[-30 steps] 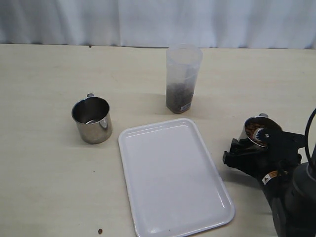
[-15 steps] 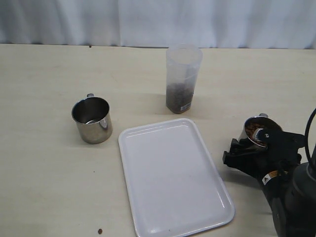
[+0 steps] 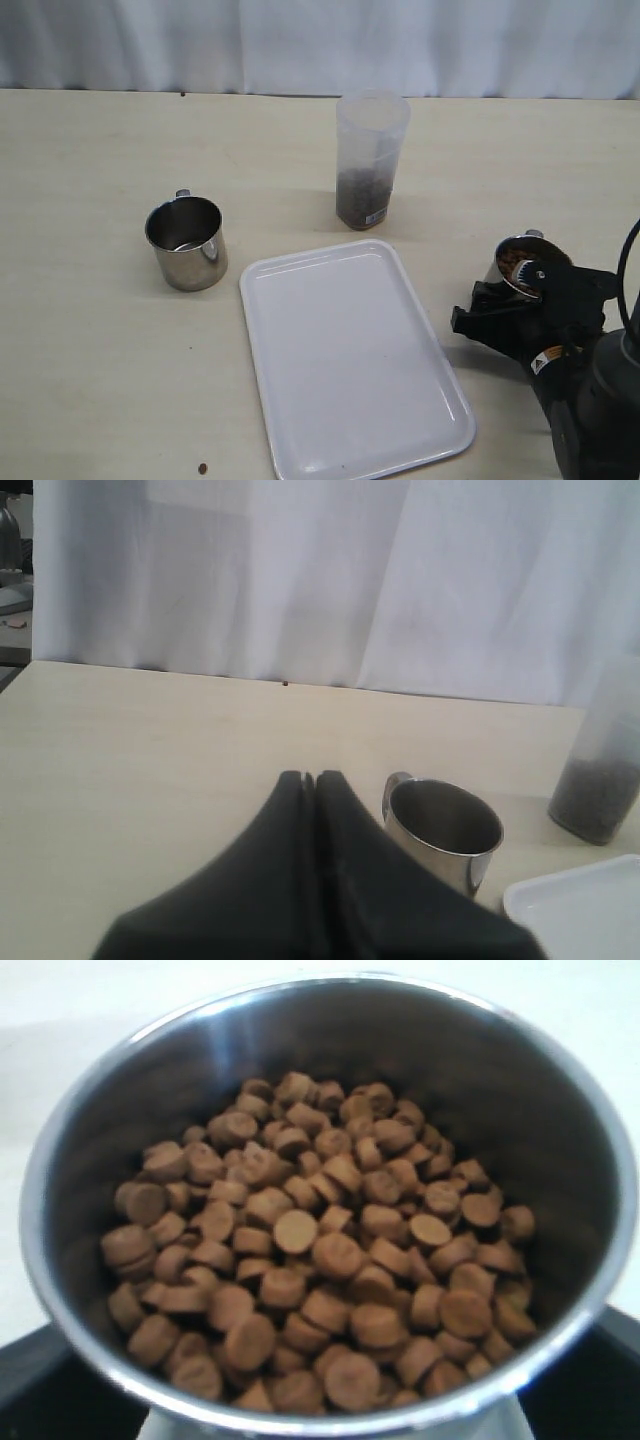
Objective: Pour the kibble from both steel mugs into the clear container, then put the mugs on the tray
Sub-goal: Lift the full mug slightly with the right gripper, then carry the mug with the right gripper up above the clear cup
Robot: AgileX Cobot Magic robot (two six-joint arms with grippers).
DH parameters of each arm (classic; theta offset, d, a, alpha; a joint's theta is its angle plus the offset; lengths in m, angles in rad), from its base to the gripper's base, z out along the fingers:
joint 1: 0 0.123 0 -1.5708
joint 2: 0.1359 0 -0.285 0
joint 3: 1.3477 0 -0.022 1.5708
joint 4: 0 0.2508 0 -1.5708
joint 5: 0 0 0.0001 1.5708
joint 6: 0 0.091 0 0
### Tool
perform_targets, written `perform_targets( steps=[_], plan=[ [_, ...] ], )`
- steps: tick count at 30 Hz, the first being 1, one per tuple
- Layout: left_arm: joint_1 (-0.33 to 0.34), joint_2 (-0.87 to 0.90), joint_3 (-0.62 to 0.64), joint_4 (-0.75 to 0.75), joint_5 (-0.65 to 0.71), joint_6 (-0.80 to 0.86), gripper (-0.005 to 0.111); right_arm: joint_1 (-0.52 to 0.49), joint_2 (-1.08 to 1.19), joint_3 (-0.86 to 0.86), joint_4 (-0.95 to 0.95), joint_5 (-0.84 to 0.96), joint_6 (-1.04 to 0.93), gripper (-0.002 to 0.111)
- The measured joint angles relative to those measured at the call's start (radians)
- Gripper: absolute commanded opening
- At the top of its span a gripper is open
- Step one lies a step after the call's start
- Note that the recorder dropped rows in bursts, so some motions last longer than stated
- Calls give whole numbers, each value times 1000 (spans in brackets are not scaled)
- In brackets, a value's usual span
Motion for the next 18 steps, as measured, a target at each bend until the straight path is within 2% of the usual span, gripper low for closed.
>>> perform_targets(
  steps=[5,10,18],
  plan=[
    [0,0,0,0,0,0,0,0,0,0,19,0,0,5],
    [0,0,0,0,0,0,0,0,-32,0,65,21,-26,5],
    [0,0,0,0,0,0,0,0,-173,0,37,22,-246,5]
  ],
)
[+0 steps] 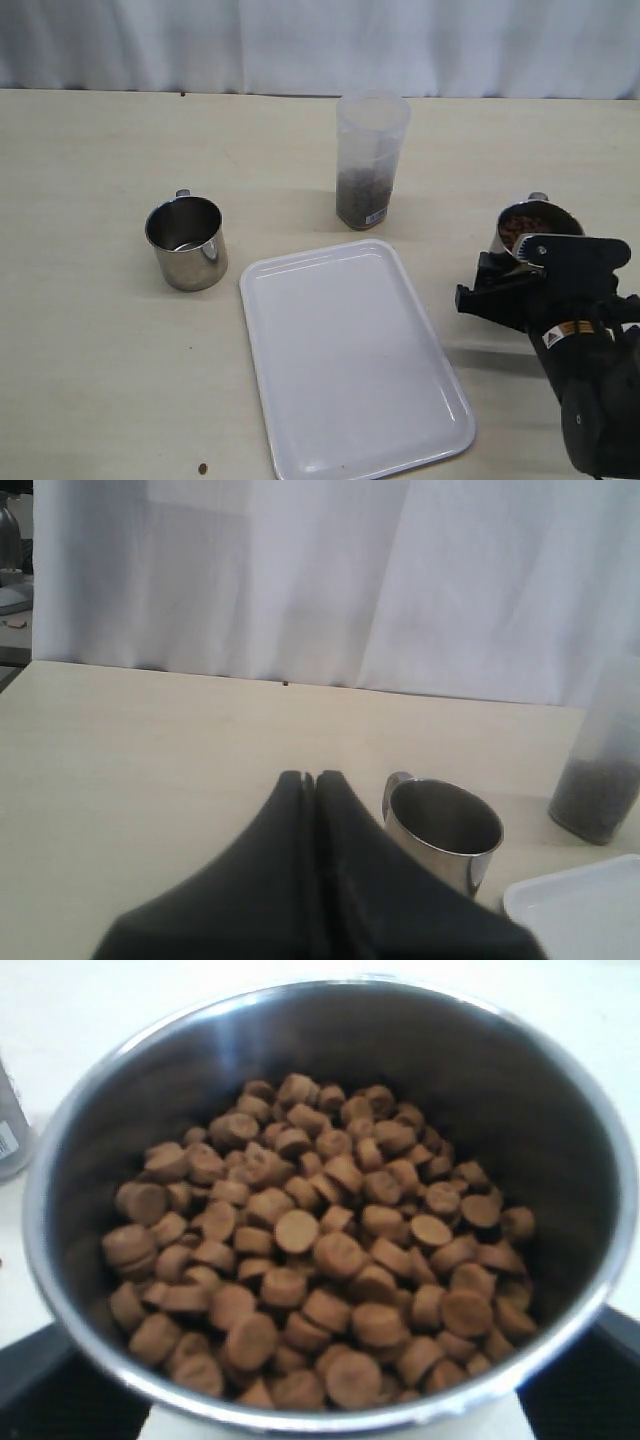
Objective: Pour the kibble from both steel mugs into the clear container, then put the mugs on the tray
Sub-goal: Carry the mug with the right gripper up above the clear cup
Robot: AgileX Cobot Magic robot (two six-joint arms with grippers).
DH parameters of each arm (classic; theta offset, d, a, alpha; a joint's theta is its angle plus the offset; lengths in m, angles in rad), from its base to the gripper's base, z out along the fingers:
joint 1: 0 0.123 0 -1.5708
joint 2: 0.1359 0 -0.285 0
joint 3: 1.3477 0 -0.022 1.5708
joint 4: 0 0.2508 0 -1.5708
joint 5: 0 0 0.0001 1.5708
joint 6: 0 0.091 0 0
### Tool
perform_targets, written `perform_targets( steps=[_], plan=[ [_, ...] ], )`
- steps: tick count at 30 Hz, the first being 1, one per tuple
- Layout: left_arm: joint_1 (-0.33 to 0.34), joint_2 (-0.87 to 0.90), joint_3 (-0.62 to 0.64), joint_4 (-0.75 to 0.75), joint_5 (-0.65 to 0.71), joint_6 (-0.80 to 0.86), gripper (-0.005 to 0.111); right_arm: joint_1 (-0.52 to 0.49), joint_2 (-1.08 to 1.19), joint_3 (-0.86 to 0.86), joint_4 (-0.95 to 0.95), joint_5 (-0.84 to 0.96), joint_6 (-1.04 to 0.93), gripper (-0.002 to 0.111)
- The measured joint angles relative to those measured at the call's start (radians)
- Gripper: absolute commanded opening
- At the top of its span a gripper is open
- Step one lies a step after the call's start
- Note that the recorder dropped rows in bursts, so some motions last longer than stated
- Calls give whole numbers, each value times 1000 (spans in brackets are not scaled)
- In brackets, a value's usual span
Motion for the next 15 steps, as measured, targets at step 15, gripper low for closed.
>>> perform_targets(
  steps=[15],
  plan=[
    [0,0,0,0,0,0,0,-162,-365,-215,-110,581,-524,5]
  ],
)
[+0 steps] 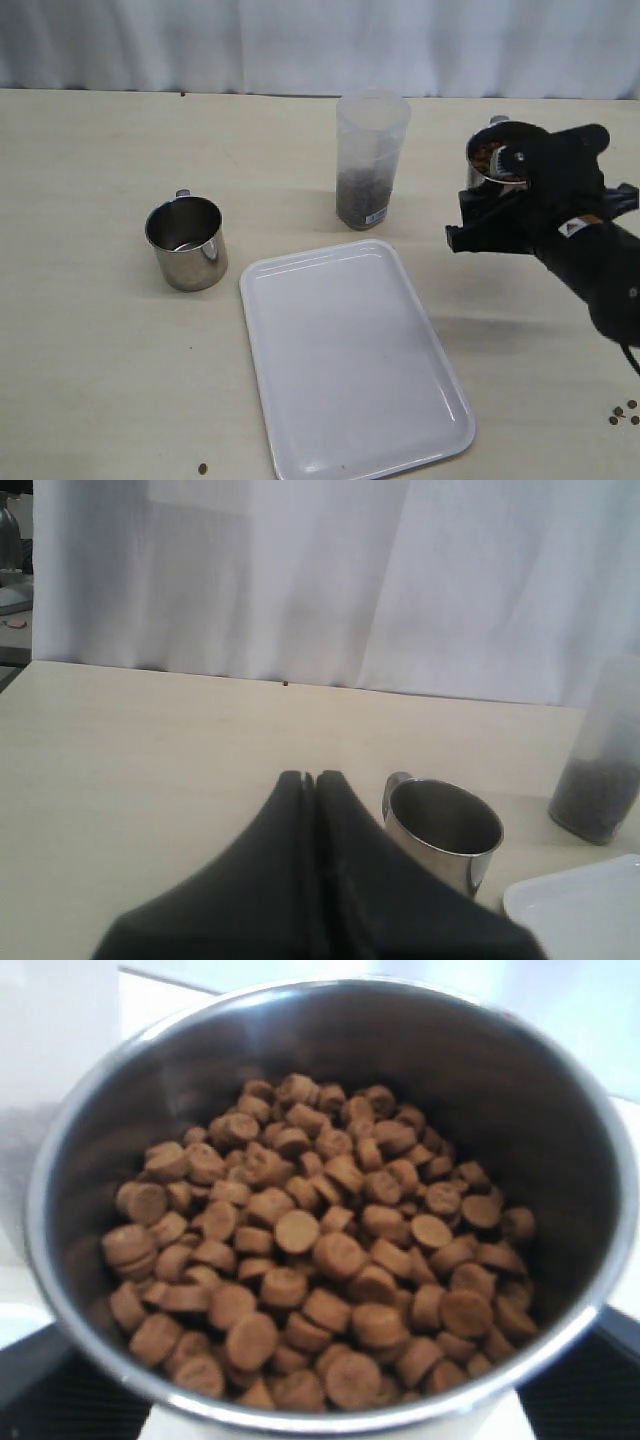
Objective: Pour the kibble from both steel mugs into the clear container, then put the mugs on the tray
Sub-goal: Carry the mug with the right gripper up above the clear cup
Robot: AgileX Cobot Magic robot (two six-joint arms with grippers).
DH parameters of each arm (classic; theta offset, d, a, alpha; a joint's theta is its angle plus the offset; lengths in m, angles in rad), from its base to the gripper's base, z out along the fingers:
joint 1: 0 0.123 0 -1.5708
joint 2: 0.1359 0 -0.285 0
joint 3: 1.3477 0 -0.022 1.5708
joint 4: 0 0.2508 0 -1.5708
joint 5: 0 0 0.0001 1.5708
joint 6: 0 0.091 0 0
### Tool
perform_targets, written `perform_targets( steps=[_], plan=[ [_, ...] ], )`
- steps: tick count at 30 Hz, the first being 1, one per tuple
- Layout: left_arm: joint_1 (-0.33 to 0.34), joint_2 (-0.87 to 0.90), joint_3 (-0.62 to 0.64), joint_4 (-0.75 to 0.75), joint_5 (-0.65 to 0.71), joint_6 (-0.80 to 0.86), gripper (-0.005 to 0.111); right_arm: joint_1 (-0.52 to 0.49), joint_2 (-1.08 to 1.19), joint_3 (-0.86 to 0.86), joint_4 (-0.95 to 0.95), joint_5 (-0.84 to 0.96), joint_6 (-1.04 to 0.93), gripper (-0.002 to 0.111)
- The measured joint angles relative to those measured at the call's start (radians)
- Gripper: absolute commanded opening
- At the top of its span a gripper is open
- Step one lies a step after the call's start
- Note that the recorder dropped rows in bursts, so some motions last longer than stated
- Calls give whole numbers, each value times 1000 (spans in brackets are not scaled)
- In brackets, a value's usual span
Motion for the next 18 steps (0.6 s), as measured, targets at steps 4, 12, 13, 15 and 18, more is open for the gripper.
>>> perform_targets(
  steps=[4,12,13,15,18],
  plan=[
    [0,0,0,0,0,0,0,-18,-35,-123,45,193,-136,5],
    [0,0,0,0,0,0,0,-22,-41,-276,179,347,-358,5],
    [0,0,0,0,0,0,0,-22,-41,-278,184,338,-364,5],
    [0,0,0,0,0,0,0,-23,-41,-280,191,329,-372,5],
    [0,0,0,0,0,0,0,-24,-41,-284,185,324,-377,5]
  ],
)
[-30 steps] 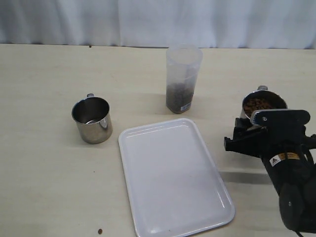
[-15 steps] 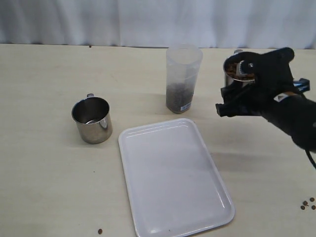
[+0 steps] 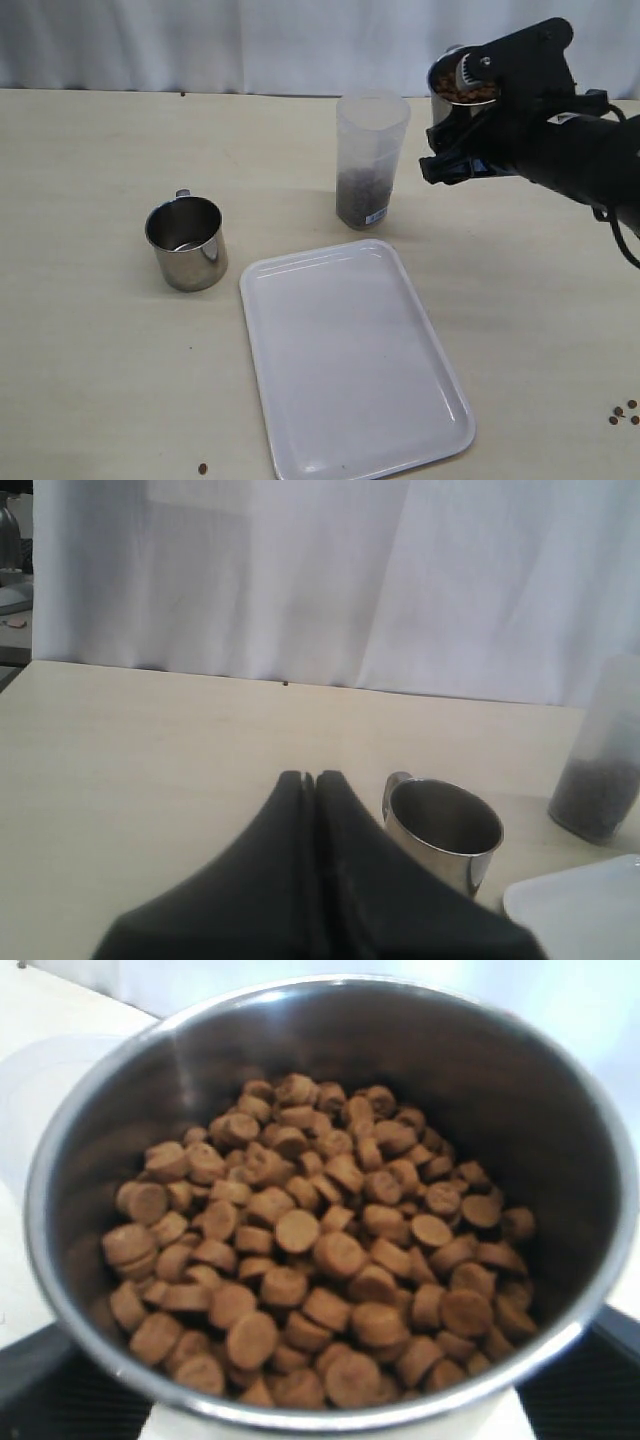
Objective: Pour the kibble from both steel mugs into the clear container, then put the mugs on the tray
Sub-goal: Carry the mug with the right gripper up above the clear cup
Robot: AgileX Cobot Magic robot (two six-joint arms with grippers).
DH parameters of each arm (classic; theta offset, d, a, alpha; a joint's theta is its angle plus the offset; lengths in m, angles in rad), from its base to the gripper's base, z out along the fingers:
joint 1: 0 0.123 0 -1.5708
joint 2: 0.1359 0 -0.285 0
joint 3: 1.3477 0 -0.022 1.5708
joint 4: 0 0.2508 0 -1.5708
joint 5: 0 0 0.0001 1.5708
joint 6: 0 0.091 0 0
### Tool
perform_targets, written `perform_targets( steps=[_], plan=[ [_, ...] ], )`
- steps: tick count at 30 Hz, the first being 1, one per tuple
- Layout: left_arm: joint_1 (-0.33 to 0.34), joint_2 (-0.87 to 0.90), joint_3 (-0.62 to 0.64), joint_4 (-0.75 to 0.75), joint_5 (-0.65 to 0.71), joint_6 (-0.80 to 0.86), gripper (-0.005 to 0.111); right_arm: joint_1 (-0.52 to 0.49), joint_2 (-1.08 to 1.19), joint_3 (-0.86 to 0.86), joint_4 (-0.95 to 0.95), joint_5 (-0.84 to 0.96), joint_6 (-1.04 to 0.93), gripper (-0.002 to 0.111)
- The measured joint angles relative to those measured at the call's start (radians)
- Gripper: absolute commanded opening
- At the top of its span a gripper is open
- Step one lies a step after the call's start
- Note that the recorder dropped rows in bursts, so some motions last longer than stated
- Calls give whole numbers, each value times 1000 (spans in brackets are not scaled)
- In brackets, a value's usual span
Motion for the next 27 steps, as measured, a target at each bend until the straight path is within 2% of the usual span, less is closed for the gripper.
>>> perform_targets(
  steps=[8,15,21,27],
  plan=[
    [0,0,0,0,0,0,0,-2,0,-156,0,153,-101,5],
    [0,0,0,0,0,0,0,-2,12,-216,32,137,-236,5],
    [0,0,0,0,0,0,0,-2,99,-230,247,5,-547,5],
    [0,0,0,0,0,0,0,-2,184,-318,574,-67,-964,5]
  ],
)
